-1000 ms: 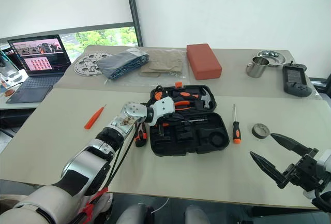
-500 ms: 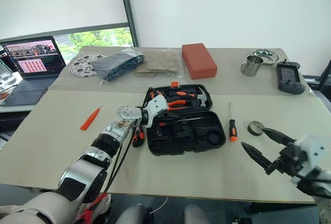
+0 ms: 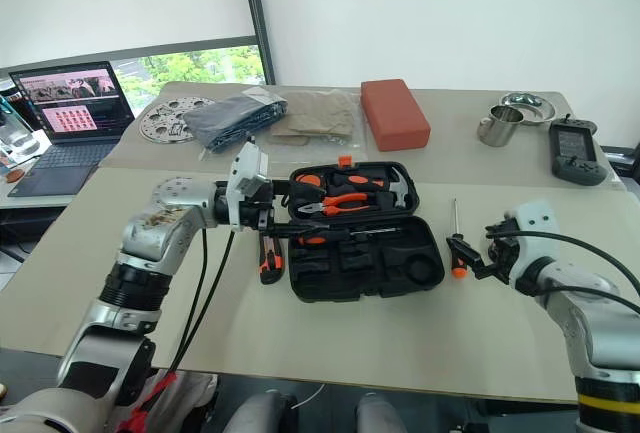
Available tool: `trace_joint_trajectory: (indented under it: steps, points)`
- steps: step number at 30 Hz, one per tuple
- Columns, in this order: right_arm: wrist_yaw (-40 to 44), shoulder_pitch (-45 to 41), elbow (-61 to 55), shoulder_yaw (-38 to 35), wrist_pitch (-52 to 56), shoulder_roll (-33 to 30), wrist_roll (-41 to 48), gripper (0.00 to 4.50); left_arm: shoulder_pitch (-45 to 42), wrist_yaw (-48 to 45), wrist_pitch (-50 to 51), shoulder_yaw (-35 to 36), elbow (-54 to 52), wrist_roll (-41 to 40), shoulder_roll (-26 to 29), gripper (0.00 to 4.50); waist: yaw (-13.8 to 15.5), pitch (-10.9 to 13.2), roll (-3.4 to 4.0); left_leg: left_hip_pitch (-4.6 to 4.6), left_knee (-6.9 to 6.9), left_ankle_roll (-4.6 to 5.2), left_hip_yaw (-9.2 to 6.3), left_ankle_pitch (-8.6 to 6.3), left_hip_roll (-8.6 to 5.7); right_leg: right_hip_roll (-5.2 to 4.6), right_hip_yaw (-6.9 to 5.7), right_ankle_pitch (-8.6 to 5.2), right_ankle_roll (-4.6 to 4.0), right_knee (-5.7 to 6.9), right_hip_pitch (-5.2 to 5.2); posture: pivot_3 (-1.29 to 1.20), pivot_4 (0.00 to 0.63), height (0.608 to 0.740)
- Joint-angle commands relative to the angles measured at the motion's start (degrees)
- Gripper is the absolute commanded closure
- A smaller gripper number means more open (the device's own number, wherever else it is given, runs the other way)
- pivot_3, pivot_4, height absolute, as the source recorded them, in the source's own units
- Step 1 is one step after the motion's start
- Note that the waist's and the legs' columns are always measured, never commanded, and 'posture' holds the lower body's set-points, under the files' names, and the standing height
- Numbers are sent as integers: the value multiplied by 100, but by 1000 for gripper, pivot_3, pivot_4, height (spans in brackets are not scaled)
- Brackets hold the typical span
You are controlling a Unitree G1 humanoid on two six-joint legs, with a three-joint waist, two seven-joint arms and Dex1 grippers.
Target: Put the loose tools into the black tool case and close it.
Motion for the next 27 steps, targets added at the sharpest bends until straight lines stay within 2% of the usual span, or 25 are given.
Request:
trace_joint_trajectory:
  steps: [1, 4, 7, 16, 18, 27]
  points:
    - [58, -521, 510, 347, 78, -184, -351, 0, 44, -28, 444, 142, -715, -327, 362, 34, -14, 0, 2, 0, 0, 0, -1, 0, 0, 0, -1, 0, 0, 1, 0, 0, 150, 727]
    - [86, -905, 1012, 621, 87, -117, -543, 0, 167, 83, 658, 209, -1051, -463, 567, 34, -15, 1, 1, 2, -1, 0, -1, 0, 1, 1, -5, -1, -1, 1, 3, 0, 150, 727]
    - [256, -1202, 1393, 799, 79, -53, -585, 744, 298, 166, 789, 250, -1305, -554, 712, 0, -36, 2, 4, 0, 0, 0, -1, 0, 2, 1, -4, -1, -1, -1, 2, 0, 150, 727]
    - [577, -1750, 2036, 1160, 285, -23, -788, 3885, 382, 393, 789, 231, -1504, -648, 825, 0, -82, 2, 4, 8, 1, 1, -13, 1, 2, 1, -5, 0, -1, -1, 10, 0, 150, 727]
    - [575, -1826, 2088, 1142, 371, -36, -813, 4409, 387, 409, 784, 230, -1518, -656, 842, 0, -97, 4, 1, 11, 1, 1, -14, 1, 4, 3, -4, 0, -1, -1, 12, 0, 150, 727]
    - [479, -2177, 1924, 787, 858, -90, -730, 4465, 398, 440, 702, 224, -1498, -641, 843, 0, -98, 5, 2, 11, -1, 1, -16, 1, 5, 4, -3, 0, -1, 1, 9, 0, 150, 727]
